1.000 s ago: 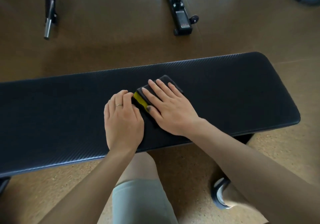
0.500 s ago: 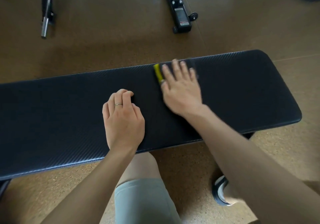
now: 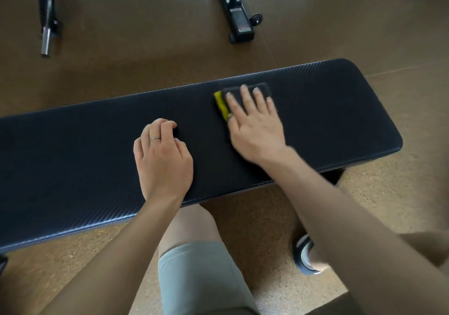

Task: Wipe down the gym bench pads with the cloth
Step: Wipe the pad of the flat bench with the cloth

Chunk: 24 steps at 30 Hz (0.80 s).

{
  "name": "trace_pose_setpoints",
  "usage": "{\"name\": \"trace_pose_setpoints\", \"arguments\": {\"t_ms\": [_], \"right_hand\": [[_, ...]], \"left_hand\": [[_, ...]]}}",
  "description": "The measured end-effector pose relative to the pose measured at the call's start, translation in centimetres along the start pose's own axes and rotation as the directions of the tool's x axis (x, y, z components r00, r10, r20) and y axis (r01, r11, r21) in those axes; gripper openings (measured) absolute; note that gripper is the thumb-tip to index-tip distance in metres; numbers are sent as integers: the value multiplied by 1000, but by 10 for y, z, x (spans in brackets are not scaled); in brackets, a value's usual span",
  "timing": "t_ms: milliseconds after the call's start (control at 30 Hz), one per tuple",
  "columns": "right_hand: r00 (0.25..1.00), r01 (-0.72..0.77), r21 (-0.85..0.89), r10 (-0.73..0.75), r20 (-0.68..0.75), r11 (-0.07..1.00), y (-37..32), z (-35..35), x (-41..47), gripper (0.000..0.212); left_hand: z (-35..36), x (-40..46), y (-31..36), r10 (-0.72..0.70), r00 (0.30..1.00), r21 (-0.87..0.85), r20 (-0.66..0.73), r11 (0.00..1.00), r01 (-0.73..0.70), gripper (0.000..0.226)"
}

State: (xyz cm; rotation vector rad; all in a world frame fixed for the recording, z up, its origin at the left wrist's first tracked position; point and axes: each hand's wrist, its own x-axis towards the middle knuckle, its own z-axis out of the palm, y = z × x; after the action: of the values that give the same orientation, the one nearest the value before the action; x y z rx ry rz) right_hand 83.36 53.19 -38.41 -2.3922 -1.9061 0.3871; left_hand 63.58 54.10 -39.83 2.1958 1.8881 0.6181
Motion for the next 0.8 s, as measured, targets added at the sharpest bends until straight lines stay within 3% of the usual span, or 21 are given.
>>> {"name": "trace_pose_setpoints", "arguments": {"t_ms": [133, 267, 433, 533, 667, 733, 800], "right_hand": [[988, 150, 1, -150, -48, 989, -27, 27, -96, 55], [981, 181, -63, -184, -60, 981, 1, 28, -111, 52], [985, -114, -109, 97, -145, 988, 89, 9, -106, 55], [954, -211, 6, 208, -216, 977, 54, 21, -110, 56], [984, 29, -2, -29, -175, 1000, -28, 47, -130, 53], [976, 155, -36, -159, -147, 987, -24, 45, -133, 52], [972, 150, -76, -161, -170, 986, 12, 35, -131, 51]], "left_hand": [[-2, -1, 2, -1, 1000, -15, -7, 1000, 1, 31], [-5, -1, 1, -23, 1000, -68, 17, 997, 24, 34], [-4, -6, 1, -4, 999, -54, 32, 999, 5, 38], [-2, -7, 4, 4, 999, -28, 36, 1000, -3, 37], [-2, -7, 3, 21, 998, -11, 67, 1000, -21, 38], [-4, -7, 5, 29, 996, 41, 88, 999, -33, 40], [-7, -7, 15, 77, 993, 96, 91, 992, -85, 42]]}}
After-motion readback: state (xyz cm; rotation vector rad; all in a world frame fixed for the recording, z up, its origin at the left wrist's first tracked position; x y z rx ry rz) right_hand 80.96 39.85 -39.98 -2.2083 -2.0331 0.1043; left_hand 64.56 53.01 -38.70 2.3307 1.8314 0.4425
